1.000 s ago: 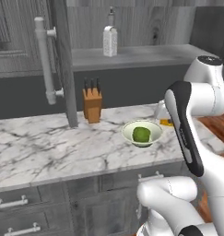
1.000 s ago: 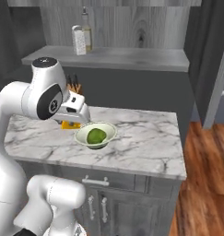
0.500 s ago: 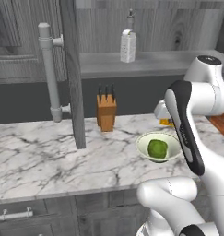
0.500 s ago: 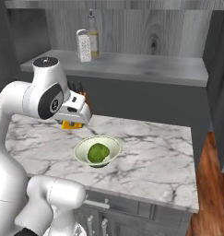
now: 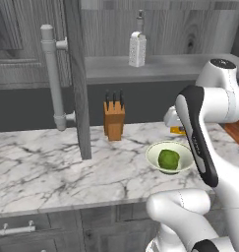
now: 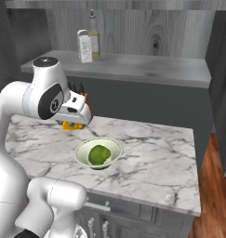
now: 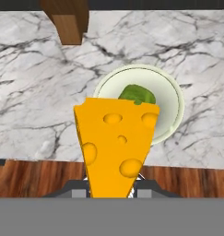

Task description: Pick the cheese from the fridge and the cheese grater from the cabinet and place them next to the salad bowl.

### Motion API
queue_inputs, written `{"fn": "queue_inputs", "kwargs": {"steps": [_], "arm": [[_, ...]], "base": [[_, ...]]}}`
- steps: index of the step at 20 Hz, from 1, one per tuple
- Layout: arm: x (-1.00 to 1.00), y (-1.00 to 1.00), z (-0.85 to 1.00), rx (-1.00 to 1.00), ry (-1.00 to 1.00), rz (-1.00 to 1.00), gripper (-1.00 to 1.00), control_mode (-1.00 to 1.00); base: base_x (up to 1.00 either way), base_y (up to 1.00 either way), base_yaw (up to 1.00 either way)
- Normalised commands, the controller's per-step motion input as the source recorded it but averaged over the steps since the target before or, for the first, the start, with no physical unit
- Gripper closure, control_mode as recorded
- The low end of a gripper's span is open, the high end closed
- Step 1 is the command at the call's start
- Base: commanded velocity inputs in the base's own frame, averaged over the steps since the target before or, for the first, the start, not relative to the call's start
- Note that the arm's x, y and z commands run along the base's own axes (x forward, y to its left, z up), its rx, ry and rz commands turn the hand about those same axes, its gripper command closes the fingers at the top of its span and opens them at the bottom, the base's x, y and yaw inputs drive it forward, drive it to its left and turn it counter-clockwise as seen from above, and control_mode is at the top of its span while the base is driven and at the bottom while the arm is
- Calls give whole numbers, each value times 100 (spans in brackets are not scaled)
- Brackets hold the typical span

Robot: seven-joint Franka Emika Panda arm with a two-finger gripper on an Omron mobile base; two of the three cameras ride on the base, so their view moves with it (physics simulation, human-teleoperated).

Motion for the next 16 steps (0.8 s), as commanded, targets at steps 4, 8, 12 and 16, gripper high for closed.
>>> {"fn": "queue_inputs", "kwargs": {"steps": [4, 8, 12, 16], "arm": [[0, 0, 0, 0, 0, 0, 100, 100], [0, 0, 0, 0, 0, 0, 100, 100], [0, 0, 0, 0, 0, 0, 100, 100], [0, 0, 0, 0, 0, 0, 100, 100]], "base": [[0, 0, 2], [0, 0, 0], [0, 0, 0], [0, 0, 0]]}}
